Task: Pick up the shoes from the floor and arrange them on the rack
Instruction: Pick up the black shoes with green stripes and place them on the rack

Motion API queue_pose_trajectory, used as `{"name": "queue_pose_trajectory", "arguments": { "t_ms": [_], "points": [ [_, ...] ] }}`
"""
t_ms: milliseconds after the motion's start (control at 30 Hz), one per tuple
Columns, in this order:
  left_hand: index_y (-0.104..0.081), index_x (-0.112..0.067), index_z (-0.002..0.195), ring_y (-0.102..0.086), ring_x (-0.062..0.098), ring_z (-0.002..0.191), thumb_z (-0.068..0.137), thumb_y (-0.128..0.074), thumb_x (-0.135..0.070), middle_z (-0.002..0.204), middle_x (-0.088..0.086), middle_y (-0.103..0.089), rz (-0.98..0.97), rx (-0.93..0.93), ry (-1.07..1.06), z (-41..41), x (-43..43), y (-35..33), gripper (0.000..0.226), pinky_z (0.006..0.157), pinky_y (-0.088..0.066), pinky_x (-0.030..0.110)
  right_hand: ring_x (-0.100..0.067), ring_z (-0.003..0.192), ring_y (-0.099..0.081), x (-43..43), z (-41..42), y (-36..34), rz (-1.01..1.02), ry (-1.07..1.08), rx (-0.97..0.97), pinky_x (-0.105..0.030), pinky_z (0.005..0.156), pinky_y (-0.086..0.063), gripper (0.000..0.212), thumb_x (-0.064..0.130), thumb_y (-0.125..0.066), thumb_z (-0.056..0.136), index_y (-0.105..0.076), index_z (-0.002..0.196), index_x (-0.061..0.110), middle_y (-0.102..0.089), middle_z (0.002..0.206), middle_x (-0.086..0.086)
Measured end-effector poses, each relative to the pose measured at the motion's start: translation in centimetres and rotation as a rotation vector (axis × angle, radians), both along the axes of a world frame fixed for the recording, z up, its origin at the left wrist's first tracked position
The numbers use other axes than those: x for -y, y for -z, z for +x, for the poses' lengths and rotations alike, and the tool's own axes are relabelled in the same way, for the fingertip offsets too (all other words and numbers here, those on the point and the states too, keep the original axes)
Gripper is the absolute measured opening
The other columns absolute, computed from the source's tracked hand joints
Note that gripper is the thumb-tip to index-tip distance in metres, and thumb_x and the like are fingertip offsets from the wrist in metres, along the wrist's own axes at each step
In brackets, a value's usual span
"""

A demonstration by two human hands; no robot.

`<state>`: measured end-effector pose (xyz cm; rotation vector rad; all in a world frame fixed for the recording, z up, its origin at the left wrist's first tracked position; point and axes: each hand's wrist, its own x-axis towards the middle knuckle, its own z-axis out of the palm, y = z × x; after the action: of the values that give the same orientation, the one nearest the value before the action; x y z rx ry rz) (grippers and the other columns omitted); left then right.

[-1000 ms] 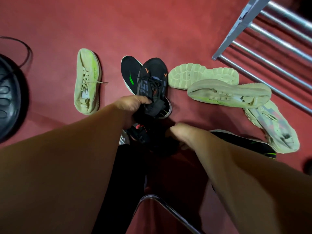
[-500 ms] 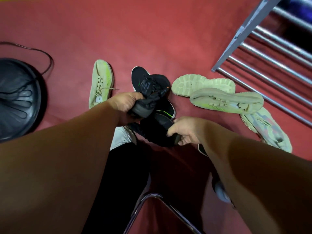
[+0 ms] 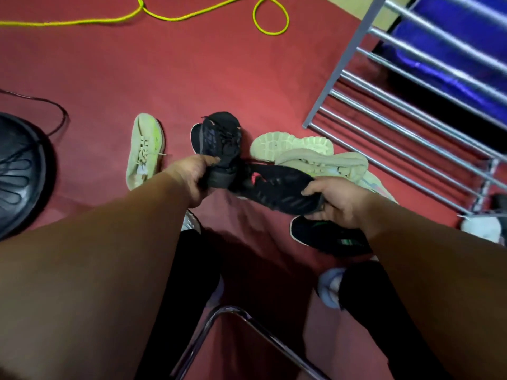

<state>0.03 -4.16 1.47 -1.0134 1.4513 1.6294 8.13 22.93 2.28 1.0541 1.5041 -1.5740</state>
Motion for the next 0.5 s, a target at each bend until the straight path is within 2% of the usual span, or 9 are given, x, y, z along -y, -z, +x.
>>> {"name": "queue_pose_trajectory", "arguments": {
  "t_ms": [33,133,200,300,400,467,500],
  "points": [
    [-0.063,-0.009,0.13,-0.069,0.02,0.081,0.095,-0.057,-0.012,0.109,0.01,-0.072,0.014,-0.002,-0.011,0.1,-0.7,0.5,0.035,0.07,-0.06,0.027,-0.024,0.089,-0.07,-1.0,0.2,0.2,0.01,0.061,-0.008,-0.035,0.07,-0.058,0.024,0.007,-0.059,0.093,-0.068,0.114,0.009,-0.073,0.107,-0.012],
    [-0.061,-0.012,0.131,-0.071,0.016,0.068,0.098,-0.057,-0.013,0.1,0.008,-0.072,0.062,0.008,-0.028,0.2,-3.1,1.3,0.034,0.054,-0.057,0.023,-0.018,0.078,-0.068,-3.6,0.6,1.2,0.07,0.247,-0.012,-0.031,0.065,-0.057,0.015,0.011,-0.061,0.096,-0.065,0.111,0.011,-0.072,0.098,-0.007],
    [-0.063,-0.014,0.129,-0.071,0.015,0.072,0.097,-0.06,-0.016,0.1,0.006,-0.073,0.074,0.02,-0.017,0.1,-4.7,1.6,0.032,0.052,-0.056,0.022,-0.019,0.076,-0.071,-5.3,0.7,2.0,0.113,0.393,-0.012,-0.03,0.062,-0.062,0.013,0.008,-0.058,0.097,-0.062,0.109,0.008,-0.072,0.095,-0.008],
    [-0.066,-0.014,0.113,-0.072,0.014,0.066,0.098,-0.06,-0.019,0.087,0.004,-0.075,0.106,0.046,-0.015,0.0,-7.1,1.8,0.017,0.048,-0.055,0.022,-0.024,0.084,-0.07,-7.6,1.1,2.6,0.091,0.522,-0.019,-0.033,0.073,-0.063,0.009,0.009,-0.052,0.099,-0.06,0.102,0.008,-0.067,0.097,-0.009],
    [-0.066,-0.016,0.105,-0.069,0.014,0.072,0.099,-0.058,-0.02,0.086,0.002,-0.073,0.145,0.094,0.021,0.4,-9.7,2.2,0.011,0.055,-0.059,0.024,-0.028,0.099,-0.069,-9.6,1.9,2.9,0.059,0.517,-0.011,-0.036,0.081,-0.059,0.015,0.015,-0.051,0.099,-0.062,0.107,0.009,-0.066,0.111,-0.009],
    [-0.067,-0.016,0.101,-0.066,0.014,0.075,0.1,-0.055,-0.017,0.081,0.002,-0.072,0.13,0.142,0.108,1.1,-11.2,2.7,0.012,0.065,-0.057,0.026,-0.025,0.092,-0.067,-10.5,2.8,3.2,0.065,0.514,-0.012,-0.035,0.078,-0.059,0.017,0.015,-0.05,0.101,-0.062,0.112,0.01,-0.067,0.108,-0.007],
    [-0.066,-0.015,0.099,-0.064,0.015,0.075,0.101,-0.053,-0.017,0.081,0.003,-0.071,0.107,0.168,0.151,1.5,-11.8,3.0,0.014,0.066,-0.056,0.027,-0.023,0.09,-0.067,-10.9,3.3,3.5,0.082,0.496,0.001,-0.034,0.073,-0.059,0.018,0.015,-0.049,0.101,-0.061,0.113,0.01,-0.068,0.105,-0.007]
  ]
}}
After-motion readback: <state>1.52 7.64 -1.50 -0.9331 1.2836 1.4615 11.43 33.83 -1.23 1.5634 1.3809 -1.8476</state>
